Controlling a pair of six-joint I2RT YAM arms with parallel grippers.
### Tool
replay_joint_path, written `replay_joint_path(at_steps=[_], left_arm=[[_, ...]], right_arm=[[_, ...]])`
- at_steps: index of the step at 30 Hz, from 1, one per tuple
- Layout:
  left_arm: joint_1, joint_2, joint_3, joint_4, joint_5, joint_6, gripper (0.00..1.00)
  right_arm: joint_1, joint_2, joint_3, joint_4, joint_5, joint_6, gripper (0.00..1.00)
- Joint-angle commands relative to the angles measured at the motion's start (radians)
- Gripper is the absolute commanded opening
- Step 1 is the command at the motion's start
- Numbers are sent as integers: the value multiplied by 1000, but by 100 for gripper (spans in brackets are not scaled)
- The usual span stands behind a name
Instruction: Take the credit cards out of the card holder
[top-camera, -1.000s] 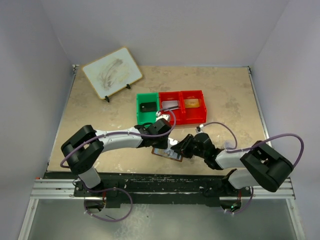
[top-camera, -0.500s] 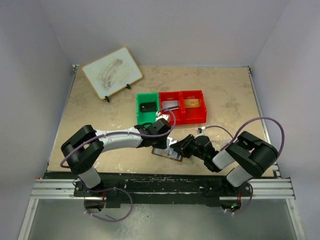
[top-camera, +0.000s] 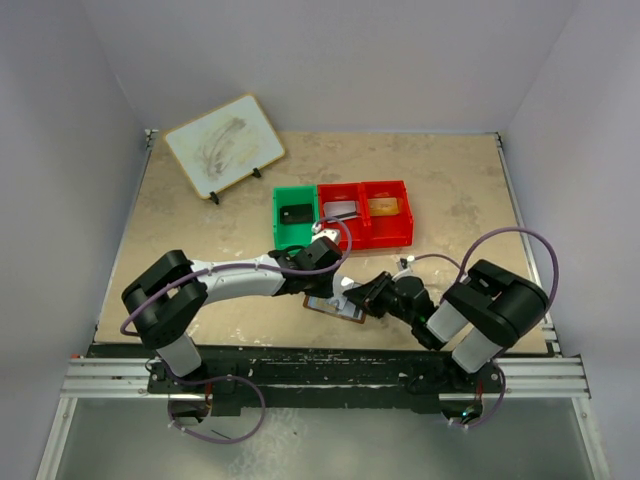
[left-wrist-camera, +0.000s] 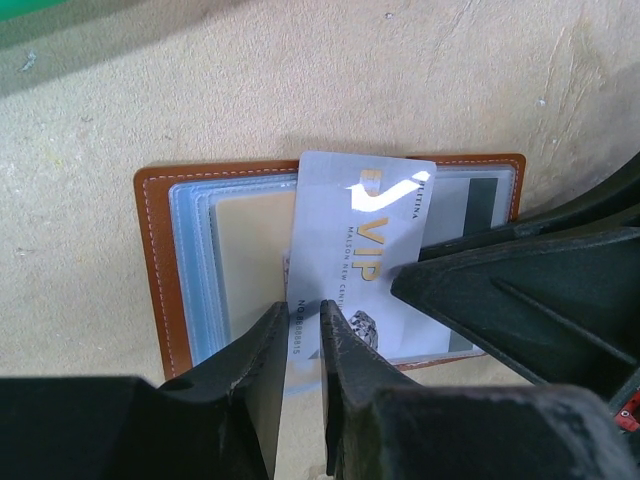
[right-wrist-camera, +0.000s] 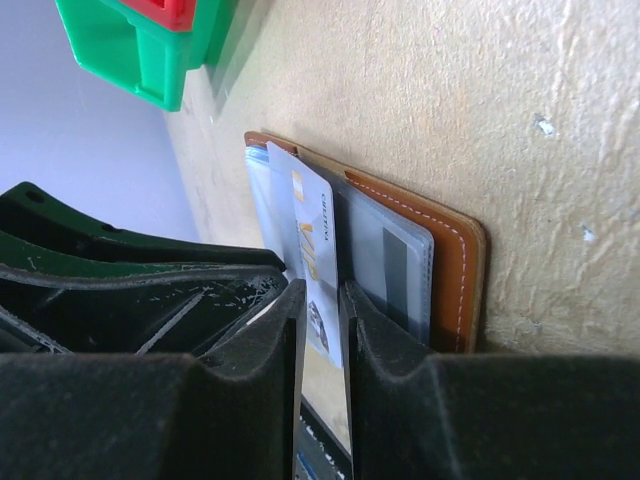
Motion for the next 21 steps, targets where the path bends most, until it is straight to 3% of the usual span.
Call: replay_joint_path(at_steps=[1,5,8,21], left_arm=[[-1,14,-32,-44,3,20,17],[-1,13,-35,-45,-4,14,17],[-1,4,-42,-43,-15,5,16],[-1,6,-36,-35,6,4,16]], right_arm=[[-10,37,-28,71,17,-24,23],[-10,68,-73,224,47,-37,28],[-11,98,-44,232,17,-54,31],[-12,304,-22,455,-87,-61,28]])
